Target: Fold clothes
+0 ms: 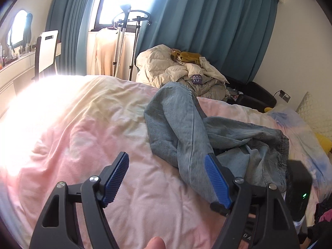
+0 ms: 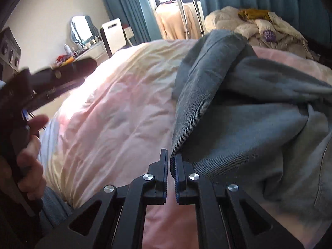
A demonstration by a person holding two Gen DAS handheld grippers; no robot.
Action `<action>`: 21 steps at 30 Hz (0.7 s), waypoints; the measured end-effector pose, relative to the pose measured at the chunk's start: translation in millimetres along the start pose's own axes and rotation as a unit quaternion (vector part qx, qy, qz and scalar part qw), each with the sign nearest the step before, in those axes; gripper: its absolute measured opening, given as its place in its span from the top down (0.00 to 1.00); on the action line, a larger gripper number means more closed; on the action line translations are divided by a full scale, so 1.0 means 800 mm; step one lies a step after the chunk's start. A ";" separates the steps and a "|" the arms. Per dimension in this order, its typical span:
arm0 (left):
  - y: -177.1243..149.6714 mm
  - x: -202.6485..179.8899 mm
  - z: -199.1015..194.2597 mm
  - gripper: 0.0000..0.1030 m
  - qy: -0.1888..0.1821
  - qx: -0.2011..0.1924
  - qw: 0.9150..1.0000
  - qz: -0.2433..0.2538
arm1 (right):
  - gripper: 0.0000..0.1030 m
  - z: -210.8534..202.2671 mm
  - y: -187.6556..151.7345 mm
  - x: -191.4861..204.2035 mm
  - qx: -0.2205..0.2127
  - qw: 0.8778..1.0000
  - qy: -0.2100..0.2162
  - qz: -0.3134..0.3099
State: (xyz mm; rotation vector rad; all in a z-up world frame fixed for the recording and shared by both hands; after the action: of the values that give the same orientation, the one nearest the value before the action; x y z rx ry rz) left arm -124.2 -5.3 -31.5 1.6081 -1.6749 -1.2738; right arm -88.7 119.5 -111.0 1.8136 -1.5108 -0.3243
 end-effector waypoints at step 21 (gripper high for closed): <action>0.010 -0.097 0.087 0.25 -0.033 0.075 0.995 0.057 | 0.66 -0.098 0.036 -0.125 -0.121 0.971 -0.060 0.197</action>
State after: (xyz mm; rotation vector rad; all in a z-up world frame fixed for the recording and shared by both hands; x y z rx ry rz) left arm -172.9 87.4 -36.3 1.5439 -1.9163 -1.1810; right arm -89.4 240.3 -63.0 1.2905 -1.7879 -0.4072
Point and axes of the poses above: each gripper's, at about its wrist camera, not at the fingertips, and z roughly the way its jaws point, x to its left, y to its top, the point moved 6 cm from there along z, roughly the way its jaws point, and after that the axes turned 9 degrees about -x, right-handed, at the moved point
